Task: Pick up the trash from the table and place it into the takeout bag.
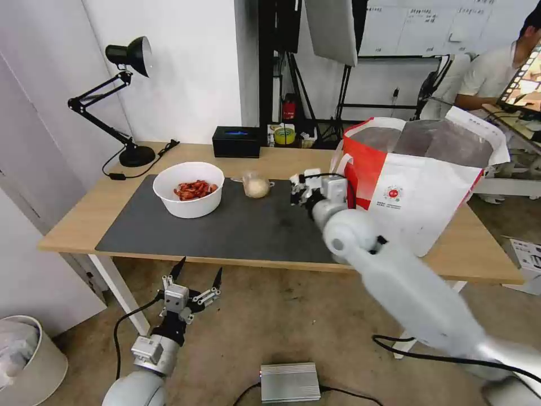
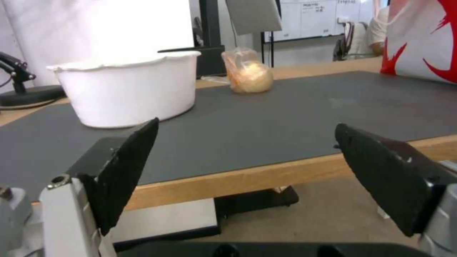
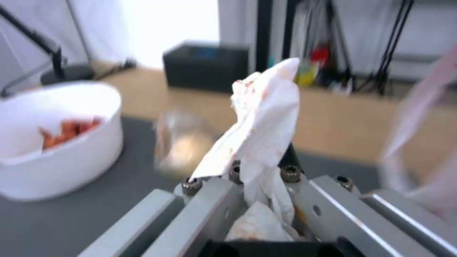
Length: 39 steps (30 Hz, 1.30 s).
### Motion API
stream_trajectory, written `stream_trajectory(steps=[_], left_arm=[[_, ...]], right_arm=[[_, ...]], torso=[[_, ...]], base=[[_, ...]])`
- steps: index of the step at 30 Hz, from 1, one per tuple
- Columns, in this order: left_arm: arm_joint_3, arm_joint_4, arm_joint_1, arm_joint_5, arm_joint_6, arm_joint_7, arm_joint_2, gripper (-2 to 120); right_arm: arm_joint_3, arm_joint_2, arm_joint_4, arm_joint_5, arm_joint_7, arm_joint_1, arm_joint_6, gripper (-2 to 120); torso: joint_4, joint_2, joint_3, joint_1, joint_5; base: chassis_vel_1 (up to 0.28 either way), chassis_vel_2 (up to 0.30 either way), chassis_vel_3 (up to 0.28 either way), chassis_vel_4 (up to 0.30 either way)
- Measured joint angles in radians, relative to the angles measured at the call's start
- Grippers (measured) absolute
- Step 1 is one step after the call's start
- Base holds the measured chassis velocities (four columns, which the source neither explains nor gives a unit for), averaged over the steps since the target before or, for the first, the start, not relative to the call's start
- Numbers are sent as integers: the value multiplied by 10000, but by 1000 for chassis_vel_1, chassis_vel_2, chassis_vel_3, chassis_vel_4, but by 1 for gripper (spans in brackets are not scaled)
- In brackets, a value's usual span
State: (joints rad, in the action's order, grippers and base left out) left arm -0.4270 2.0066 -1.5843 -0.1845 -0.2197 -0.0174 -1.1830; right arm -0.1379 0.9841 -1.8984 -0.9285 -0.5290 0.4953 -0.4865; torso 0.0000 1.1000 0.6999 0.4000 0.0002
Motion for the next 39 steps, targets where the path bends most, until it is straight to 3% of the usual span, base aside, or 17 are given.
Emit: stream_trajectory(steps=[8, 11, 18, 21, 24, 25, 28, 39], left_arm=[[54, 97, -68, 112, 15, -4, -71, 100], [157, 105, -62, 196, 15, -7, -138, 100], [282, 118, -53, 300, 15, -7, -220, 100], [290, 139, -54, 315, 15, -7, -223, 100], [277, 199, -87, 325, 13, -8, -220, 100], [277, 199, -87, 325, 13, -8, -220, 100], [241, 262, -168, 366, -23, -10, -221, 100], [304, 297, -162, 415, -128, -10, -243, 100]], right_arm=[[1503, -1449, -896, 421, 103, -36, -19, 0], [2169, -2074, -806, 602, 346, -206, 97, 0], [2623, -2740, -162, 778, 621, -378, 203, 0], [2615, -2886, 84, 181, 299, -570, -270, 0], [2379, -2991, 529, -1614, -705, -1201, -1351, 0], [2379, -2991, 529, -1614, -705, -1201, -1351, 0], [2002, -3135, 1085, -3538, -1704, -2016, -2074, 0], [1420, -3515, 1349, -6383, -3500, -2714, -2398, 0]], torso=[[-1, 0, 0, 0, 2], [-1, 1, 0, -1, 0], [-2, 1, 0, 0, 1], [-1, 0, 0, 0, 1], [0, 0, 1, 0, 1], [0, 0, 1, 0, 1], [1, 0, 1, 0, -1], [1, 0, 1, 0, -2]], base=[[0, 0, 0, 0], [0, 0, 0, 0], [0, 0, 0, 0], [0, 0, 0, 0], [0, 0, 0, 0], [0, 0, 0, 0], [0, 0, 0, 0], [0, 0, 0, 0]])
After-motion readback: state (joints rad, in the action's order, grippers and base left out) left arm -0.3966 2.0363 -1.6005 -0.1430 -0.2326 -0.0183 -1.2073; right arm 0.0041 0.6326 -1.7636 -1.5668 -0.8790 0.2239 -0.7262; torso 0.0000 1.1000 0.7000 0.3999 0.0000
